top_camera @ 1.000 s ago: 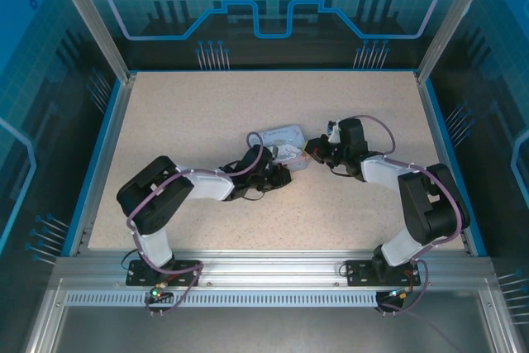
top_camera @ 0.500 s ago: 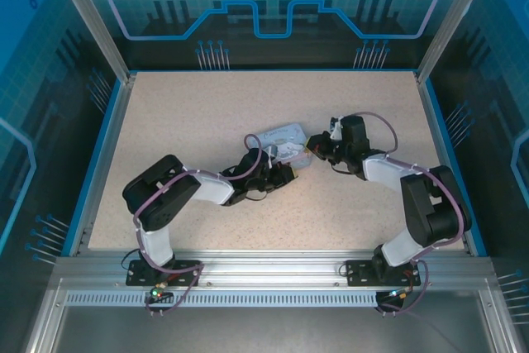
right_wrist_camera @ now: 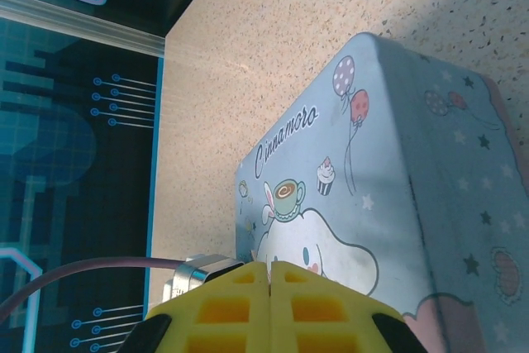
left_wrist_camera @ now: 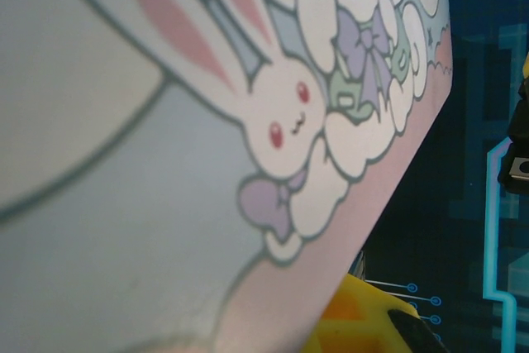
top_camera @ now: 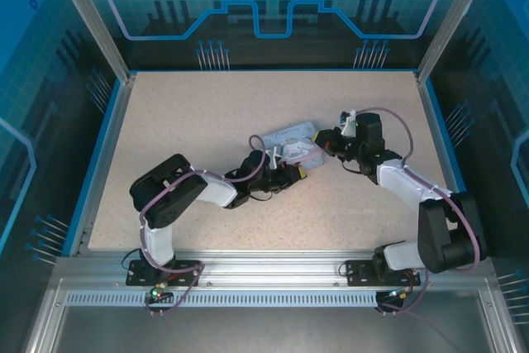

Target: Unlock a padlock with a key

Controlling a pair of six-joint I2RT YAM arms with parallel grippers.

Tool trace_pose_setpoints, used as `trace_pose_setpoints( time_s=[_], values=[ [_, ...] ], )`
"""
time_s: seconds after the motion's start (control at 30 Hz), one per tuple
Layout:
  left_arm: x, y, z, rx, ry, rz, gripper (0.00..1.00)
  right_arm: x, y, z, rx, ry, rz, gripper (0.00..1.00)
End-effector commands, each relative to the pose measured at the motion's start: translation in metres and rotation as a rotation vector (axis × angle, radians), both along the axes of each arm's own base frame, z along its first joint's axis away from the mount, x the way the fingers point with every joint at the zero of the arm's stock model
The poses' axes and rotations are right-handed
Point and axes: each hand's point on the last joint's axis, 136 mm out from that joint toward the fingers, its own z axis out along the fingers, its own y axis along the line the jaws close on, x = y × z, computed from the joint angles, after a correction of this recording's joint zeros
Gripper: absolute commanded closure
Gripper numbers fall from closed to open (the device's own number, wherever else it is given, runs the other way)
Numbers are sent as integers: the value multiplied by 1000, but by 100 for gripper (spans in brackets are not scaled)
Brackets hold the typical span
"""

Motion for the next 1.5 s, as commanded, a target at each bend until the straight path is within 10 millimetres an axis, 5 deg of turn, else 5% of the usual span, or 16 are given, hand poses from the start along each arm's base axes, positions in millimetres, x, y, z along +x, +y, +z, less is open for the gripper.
trace_pose_setpoints(
  time_s=[0.0,0.17,0.4,0.77,1.0,1.47],
  values=[
    [-4,-2,9,0,6,-14,100,-7,-4,-10,17,40,20,100],
    [0,3,8,66,-2,-4,100,-10,-3,-3,47,30,41,100],
    [9,12,7,97,3,39,100,-40,-3,8,82,29,65,100],
    [20,16,16,25,9,101,100,-92,-7,-34,155,119,21,100],
    [28,12,31,-75,18,142,100,-88,-5,-52,194,124,-4,100],
    [43,15,56,-199,20,242,100,-64,1,-42,276,95,-64,100]
  ],
)
